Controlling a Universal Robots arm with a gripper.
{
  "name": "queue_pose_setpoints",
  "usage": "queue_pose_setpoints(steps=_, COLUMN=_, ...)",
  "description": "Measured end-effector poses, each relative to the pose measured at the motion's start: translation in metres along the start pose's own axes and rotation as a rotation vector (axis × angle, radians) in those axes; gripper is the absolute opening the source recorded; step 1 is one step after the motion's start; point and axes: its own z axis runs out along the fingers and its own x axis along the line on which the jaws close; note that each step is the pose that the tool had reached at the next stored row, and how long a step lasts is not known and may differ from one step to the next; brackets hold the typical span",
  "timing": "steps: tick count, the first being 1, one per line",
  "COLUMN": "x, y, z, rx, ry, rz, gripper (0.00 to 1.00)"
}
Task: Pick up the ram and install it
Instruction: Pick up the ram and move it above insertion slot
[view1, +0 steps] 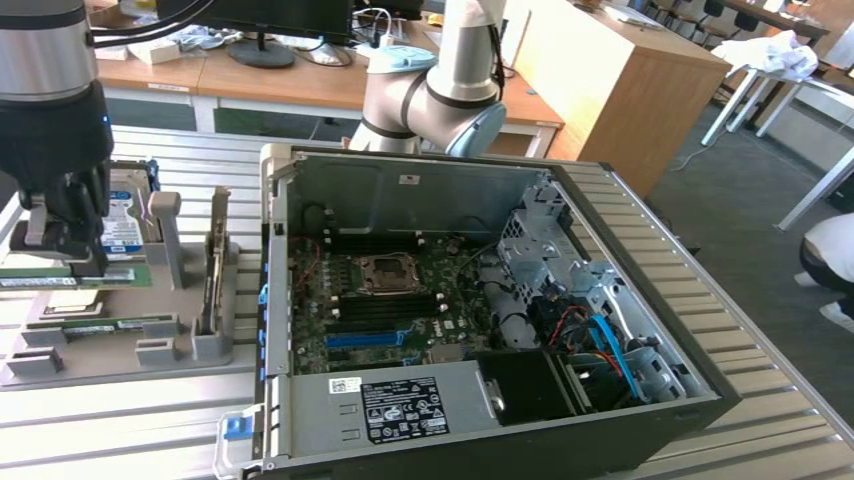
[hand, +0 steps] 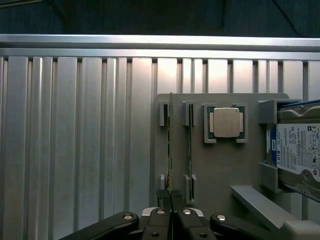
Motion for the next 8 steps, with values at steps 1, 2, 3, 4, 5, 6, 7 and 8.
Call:
queue_pose_setpoints(steps=1, x=0.0000, y=0.0000, z=-0.0008, rx=0.0002, ry=-0.0002, rz=0.000, gripper=0.12)
queue_pose_setpoints(steps=2, x=0.0000, y=0.0000, z=-0.0018, rx=0.0001, ry=-0.0001, rz=0.000, gripper=0.12)
queue_pose_setpoints(steps=3, x=0.0001, y=0.0000, z=-0.0027, rx=0.0002, ry=-0.0002, rz=0.000, gripper=0.12)
queue_pose_setpoints(steps=4, x=0.0001, y=0.0000, z=-0.0036, rx=0.0002, ry=-0.0002, rz=0.000, gripper=0.12)
queue_pose_setpoints(steps=5, x=0.0001, y=0.0000, z=-0.0043, rx=0.0002, ry=-0.0002, rz=0.000, gripper=0.12)
queue_pose_setpoints(steps=6, x=0.0001, y=0.0000, z=-0.0050, rx=0.0002, ry=-0.0001, rz=0.000, gripper=0.12)
queue_pose_setpoints(steps=7, x=0.0001, y=0.0001, z=-0.0055, rx=0.0002, ry=-0.0002, rz=0.000, gripper=0.12)
queue_pose_setpoints(steps=8, x=0.0001, y=0.0001, z=-0.0060, rx=0.0002, ry=-0.0002, rz=0.000, gripper=0.12)
